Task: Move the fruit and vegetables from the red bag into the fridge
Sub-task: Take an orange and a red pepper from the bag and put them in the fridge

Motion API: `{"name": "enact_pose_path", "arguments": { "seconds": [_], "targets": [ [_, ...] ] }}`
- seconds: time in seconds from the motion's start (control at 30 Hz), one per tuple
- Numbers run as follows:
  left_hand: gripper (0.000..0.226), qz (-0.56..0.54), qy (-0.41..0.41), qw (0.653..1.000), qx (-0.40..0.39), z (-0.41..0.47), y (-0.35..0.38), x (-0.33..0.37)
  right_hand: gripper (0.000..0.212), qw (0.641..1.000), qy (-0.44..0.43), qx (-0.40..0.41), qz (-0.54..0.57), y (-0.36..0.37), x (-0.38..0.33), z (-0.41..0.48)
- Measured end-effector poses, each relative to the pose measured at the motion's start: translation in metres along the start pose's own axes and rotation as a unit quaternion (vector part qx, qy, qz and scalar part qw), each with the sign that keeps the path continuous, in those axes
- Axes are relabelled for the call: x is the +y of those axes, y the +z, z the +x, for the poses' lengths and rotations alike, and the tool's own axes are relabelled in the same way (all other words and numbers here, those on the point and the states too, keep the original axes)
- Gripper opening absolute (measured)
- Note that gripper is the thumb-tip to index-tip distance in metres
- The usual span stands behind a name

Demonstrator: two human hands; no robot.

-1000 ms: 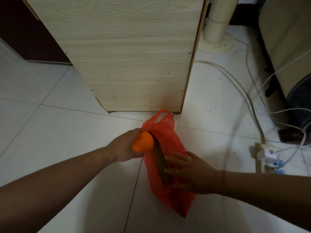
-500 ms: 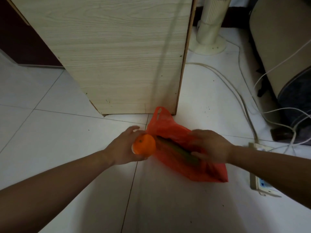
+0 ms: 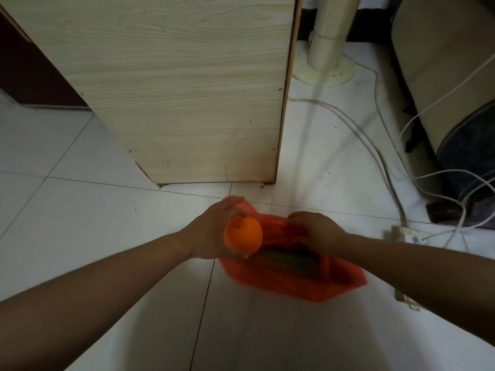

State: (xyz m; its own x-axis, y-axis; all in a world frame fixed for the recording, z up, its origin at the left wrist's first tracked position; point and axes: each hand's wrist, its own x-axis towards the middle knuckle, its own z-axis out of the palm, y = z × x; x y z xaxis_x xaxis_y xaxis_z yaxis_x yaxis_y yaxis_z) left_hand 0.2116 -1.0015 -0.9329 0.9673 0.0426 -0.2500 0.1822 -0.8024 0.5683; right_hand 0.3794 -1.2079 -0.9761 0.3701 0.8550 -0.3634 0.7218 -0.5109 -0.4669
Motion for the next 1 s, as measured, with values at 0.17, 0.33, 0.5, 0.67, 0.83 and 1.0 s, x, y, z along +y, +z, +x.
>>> {"name": "enact_pose_path", "arguments": {
  "seconds": [0.17, 0.33, 0.5, 0.67, 0.83, 1.0],
  "targets": [
    [0.086, 0.016, -0.059, 0.995, -0.077, -0.007, 0.013, -0.007, 0.041, 0.999, -0.021, -0.038, 0.022, 0.016, -0.012, 0.002],
    [0.093, -0.003, -0.092, 0.989, -0.119, -0.01, 0.024, -0.009, 0.03, 0.996, 0.023, -0.034, 0.084, 0.02, -0.02, 0.013],
    [0.085, 0.024, -0.092, 0.979, -0.181, -0.015, 0.031, -0.014, 0.022, 0.991, 0.052, -0.02, 0.124, 0.021, -0.015, 0.02],
    [0.074, 0.037, -0.085, 0.98, -0.176, -0.018, 0.038, -0.021, 0.019, 0.988, 0.057, -0.013, 0.142, 0.024, -0.013, 0.026],
    [0.076, 0.031, -0.083, 0.985, -0.146, -0.015, 0.037, -0.016, 0.016, 0.985, 0.074, -0.039, 0.153, 0.023, -0.01, 0.033],
    [0.08, 0.011, -0.101, 0.988, -0.12, -0.019, 0.035, -0.021, 0.029, 0.994, 0.049, -0.007, 0.102, 0.015, -0.014, 0.031]
  ]
}}
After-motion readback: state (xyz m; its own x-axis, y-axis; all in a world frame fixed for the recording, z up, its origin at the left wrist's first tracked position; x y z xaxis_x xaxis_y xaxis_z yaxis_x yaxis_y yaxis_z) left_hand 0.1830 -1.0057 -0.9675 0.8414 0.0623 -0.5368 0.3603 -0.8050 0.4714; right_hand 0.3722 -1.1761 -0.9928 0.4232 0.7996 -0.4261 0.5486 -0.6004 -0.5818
